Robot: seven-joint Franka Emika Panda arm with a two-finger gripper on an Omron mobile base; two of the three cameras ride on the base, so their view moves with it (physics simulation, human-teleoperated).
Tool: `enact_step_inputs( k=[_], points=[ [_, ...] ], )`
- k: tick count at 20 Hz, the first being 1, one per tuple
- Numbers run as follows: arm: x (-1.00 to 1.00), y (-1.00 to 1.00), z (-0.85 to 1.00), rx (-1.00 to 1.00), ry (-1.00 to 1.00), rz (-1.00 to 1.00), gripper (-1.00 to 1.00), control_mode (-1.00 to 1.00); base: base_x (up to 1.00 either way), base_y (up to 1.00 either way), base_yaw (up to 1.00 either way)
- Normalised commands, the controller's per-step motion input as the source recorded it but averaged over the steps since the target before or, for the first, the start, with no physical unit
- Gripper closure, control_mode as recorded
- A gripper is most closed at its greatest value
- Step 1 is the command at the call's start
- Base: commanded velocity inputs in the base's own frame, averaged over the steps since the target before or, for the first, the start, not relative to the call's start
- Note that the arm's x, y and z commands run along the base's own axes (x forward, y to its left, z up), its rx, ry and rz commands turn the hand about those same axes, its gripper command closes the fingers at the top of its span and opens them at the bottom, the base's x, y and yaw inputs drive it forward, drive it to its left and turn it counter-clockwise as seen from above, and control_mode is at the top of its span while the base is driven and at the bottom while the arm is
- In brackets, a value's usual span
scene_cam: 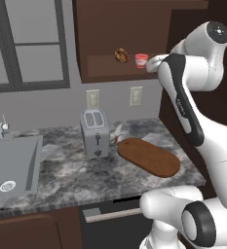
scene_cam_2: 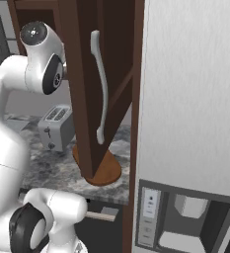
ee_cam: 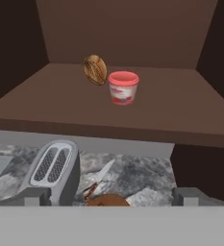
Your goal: Pick the bread, place it on the cutting board, pick the jam, place it on the counter, and close the cabinet.
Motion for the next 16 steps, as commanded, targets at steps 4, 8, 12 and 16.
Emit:
enact_step_inputs(
  k=[4, 8, 12, 16],
  points=[
    [0.32, 0.00, 0.01, 0.00, -0.04, 0.00, -1.00, -1.00, 0.00, 0.00, 0.00],
    [0.42, 0.00, 0.00, 0.00, -0.02, 0.00, -1.00, -1.00, 0.00, 0.00, 0.00],
    [0.45, 0.00, 0.00, 0.00, -0.01, 0.00, -1.00, -1.00, 0.00, 0.00, 0.00],
    [0.46, 0.00, 0.00, 0.00, 0.00, 0.00, -1.00, -1.00, 0.00, 0.00, 0.00]
  ],
)
